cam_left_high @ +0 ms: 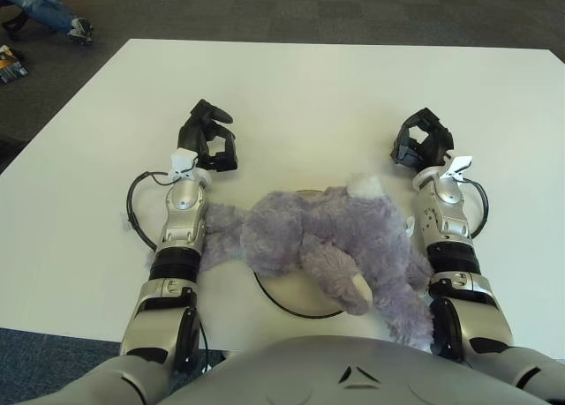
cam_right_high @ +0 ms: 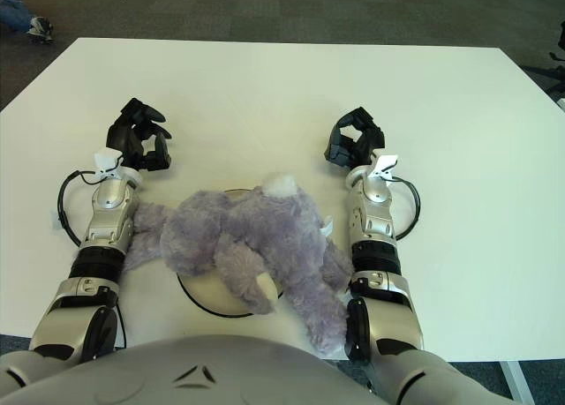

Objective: Put the doll into the plate.

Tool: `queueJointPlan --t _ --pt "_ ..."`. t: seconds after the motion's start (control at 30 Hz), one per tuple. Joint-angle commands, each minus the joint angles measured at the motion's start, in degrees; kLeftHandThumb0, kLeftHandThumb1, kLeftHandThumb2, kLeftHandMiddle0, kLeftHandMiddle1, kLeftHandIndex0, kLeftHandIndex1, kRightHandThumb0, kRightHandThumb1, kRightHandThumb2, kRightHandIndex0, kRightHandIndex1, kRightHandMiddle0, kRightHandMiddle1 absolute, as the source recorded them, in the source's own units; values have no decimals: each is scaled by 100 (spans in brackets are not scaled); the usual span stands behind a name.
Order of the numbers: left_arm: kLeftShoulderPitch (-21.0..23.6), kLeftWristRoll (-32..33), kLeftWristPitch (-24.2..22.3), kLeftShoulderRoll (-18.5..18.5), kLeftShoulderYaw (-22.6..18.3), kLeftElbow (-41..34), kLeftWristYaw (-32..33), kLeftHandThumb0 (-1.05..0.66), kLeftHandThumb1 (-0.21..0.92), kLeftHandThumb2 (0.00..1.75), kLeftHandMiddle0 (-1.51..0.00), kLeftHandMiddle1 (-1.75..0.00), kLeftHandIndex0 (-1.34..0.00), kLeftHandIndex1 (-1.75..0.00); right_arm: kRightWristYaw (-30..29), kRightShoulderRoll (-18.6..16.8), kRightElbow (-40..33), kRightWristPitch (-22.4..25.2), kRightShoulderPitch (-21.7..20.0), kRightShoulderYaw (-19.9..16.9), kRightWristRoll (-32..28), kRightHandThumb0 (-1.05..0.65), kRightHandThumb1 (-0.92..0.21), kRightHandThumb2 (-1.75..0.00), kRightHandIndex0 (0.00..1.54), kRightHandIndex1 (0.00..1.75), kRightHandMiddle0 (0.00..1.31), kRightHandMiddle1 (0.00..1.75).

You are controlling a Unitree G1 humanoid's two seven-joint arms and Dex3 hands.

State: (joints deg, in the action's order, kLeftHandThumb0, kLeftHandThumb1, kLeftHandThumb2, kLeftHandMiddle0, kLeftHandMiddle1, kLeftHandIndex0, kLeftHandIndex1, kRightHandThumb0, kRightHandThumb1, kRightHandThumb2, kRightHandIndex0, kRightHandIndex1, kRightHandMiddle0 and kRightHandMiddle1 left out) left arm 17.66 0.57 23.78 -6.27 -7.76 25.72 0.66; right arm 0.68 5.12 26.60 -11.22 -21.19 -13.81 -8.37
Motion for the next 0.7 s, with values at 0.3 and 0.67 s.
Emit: queueJointPlan --t 0.3,0.67 --pt "-216 126 -8 70 5 285 -90 -1 24 141 -55 -175 -54 -175 49 33 94 -148 7 -34 -48 -50 -28 -137 131 175 65 175" --pt "-183 111 13 68 -6 359 -41 -1 24 142 -56 -175 -55 -175 -14 40 156 -186 -8 -39 -6 -50 -28 -137 131 175 65 175"
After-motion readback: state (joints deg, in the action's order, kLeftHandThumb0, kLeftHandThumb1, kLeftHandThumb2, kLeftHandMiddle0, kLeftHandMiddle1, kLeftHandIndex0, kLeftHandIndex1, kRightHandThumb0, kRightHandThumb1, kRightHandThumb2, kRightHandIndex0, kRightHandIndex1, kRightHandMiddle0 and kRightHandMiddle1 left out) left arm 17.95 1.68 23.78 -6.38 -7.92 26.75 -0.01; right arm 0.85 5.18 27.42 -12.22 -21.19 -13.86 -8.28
